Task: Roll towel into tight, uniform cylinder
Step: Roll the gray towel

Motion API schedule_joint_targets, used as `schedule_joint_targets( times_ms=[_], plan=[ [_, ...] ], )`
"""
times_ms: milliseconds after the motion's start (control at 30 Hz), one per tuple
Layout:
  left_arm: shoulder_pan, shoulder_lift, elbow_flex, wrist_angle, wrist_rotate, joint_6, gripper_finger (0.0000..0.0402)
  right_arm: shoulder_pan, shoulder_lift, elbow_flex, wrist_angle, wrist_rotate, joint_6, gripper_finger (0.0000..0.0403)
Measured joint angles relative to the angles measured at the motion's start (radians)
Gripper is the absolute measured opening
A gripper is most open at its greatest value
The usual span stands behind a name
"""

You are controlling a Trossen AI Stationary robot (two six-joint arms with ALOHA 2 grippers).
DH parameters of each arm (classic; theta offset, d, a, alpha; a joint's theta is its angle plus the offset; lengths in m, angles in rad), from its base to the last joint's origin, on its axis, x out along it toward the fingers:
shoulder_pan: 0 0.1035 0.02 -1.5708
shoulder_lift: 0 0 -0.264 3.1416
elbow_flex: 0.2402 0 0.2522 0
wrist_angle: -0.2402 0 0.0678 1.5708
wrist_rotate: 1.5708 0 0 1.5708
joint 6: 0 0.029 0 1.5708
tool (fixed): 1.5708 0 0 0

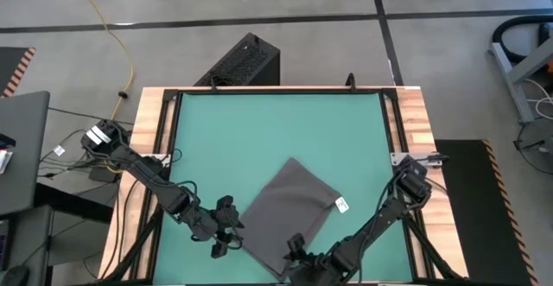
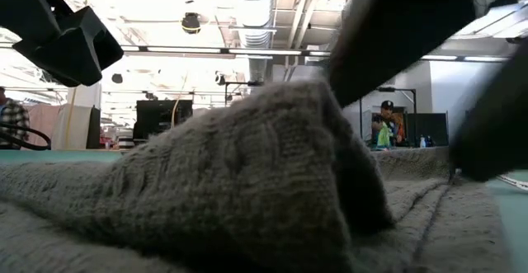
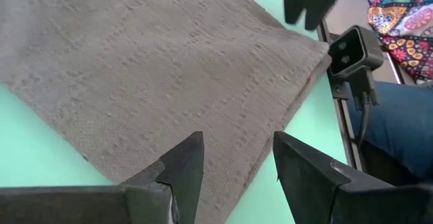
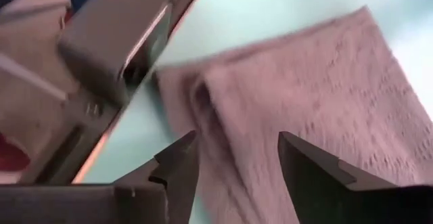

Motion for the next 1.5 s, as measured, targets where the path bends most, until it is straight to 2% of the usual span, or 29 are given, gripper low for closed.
schedule_joint_targets(
  times_ms=[600,1167,1367,1500],
  plan=[
    [0.0,0.0,0.0,0.004,-0.008,-0.093,0.0167,0.001,0.052,-0.001,0.089,-0.022,-0.022,0.0216],
    [0.0,0.0,0.0,0.007,-0.01,-0.103,0.0167,-0.014,0.039,0.033,0.056,-0.004,-0.02,0.0212],
    [0.0,0.0,0.0,0.007,-0.011,-0.093,0.0167,-0.039,0.051,0.033,0.078,-0.076,-0.008,0.0204],
    [-0.001,0.0,0.0,0.005,-0.01,-0.093,0.0167,-0.051,0.054,0.033,0.064,-0.077,0.01,0.0188]
  ],
)
